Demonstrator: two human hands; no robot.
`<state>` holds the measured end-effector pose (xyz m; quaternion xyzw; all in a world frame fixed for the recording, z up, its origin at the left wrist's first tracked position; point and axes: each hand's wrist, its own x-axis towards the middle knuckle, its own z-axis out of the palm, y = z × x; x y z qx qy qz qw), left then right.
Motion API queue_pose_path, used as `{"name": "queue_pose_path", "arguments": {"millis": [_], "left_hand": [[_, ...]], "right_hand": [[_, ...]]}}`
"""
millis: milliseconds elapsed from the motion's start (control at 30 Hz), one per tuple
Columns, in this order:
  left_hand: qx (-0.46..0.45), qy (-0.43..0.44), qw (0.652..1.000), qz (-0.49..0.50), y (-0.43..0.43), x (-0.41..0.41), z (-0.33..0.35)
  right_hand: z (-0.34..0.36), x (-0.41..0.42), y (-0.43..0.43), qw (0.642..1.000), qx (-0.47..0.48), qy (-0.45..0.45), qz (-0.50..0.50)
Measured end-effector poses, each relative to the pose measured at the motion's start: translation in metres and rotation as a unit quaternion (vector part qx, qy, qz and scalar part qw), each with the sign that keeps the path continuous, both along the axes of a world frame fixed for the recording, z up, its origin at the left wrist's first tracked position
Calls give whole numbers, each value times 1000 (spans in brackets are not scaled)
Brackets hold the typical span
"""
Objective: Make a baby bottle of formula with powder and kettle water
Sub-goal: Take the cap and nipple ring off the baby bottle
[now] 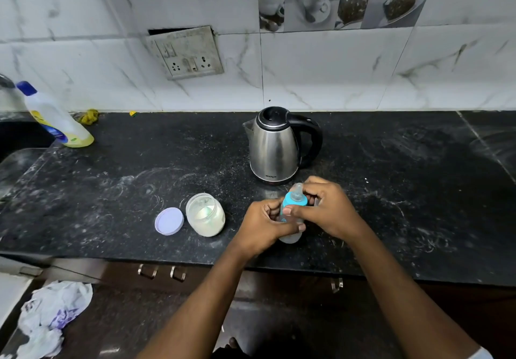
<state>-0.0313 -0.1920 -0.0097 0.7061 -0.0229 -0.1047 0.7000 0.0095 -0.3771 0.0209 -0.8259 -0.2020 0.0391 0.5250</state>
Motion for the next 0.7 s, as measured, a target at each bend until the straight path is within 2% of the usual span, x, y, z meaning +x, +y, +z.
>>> {"name": "queue_pose_path", "arguments": {"millis": [100, 233, 333, 433, 500, 567, 600, 700], "left_hand": [[-37, 4, 999, -15, 3, 0, 7], [-103, -14, 993, 50, -3, 1, 15], [-98, -43, 993, 56, -6, 2, 22], [17, -112, 991, 69, -1, 6, 24], [-6, -79, 994, 80, 1, 6, 32], [-92, -20, 995, 26, 5, 10, 43], [-117, 0, 993, -18, 7, 11, 51], [-112, 10, 984, -136, 14, 19, 70]], "right_hand": [[3, 5, 0, 999, 29, 35, -6], [-10, -8, 12, 978, 145, 146, -32], [-23, -31, 29, 930, 283, 234, -23], [-21, -41, 42, 874, 404, 269, -37], [-18, -41, 45, 844, 443, 303, -15], [-16, -42, 44, 819, 453, 350, 36], [-16, -42, 43, 818, 438, 367, 66], [-15, -41, 38, 825, 390, 378, 157]]}}
